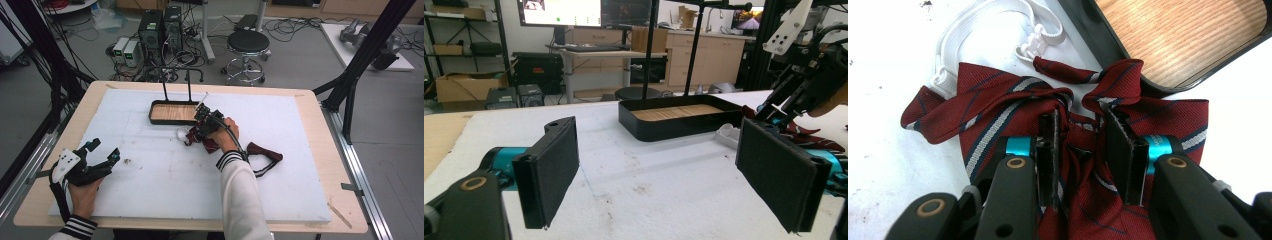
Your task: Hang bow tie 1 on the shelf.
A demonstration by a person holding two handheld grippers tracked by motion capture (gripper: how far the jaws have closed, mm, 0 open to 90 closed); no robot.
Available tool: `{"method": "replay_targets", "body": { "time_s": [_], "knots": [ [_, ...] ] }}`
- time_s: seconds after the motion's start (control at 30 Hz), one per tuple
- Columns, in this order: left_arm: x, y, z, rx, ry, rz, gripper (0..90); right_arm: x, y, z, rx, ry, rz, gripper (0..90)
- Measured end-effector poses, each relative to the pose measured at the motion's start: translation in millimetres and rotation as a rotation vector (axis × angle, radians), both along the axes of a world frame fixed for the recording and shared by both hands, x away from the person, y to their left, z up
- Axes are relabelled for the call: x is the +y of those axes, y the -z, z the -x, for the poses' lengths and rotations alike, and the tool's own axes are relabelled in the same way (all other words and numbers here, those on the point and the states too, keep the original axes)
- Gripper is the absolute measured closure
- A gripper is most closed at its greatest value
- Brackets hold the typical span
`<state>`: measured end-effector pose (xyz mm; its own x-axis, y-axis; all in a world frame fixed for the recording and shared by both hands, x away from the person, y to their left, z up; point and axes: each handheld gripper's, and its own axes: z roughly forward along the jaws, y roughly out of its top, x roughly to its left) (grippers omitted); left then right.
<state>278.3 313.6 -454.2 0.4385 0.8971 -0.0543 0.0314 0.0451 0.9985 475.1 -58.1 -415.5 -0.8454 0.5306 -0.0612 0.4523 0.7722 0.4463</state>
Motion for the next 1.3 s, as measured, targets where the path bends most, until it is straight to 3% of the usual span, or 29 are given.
{"method": "replay_targets", "body": {
  "time_s": [0.4, 0.6, 1.3],
  "knots": [
    [-0.1, 0.0, -0.1, 0.0, 0.001, -0.002, 17.8, -7.6, -14.9, 5.7, -0.059, 0.0, -0.005, 68.5],
    [-0.1, -0.1, -0.1, 0.0, 0.001, -0.004, 17.8, -11.2, -28.6, 12.9, -0.102, -0.004, -0.043, 68.5],
    [-0.2, 0.0, -0.2, -0.001, 0.001, -0.004, 17.9, -19.8, -73.9, 38.4, -0.369, -0.029, -0.127, 68.5]
  ]
}}
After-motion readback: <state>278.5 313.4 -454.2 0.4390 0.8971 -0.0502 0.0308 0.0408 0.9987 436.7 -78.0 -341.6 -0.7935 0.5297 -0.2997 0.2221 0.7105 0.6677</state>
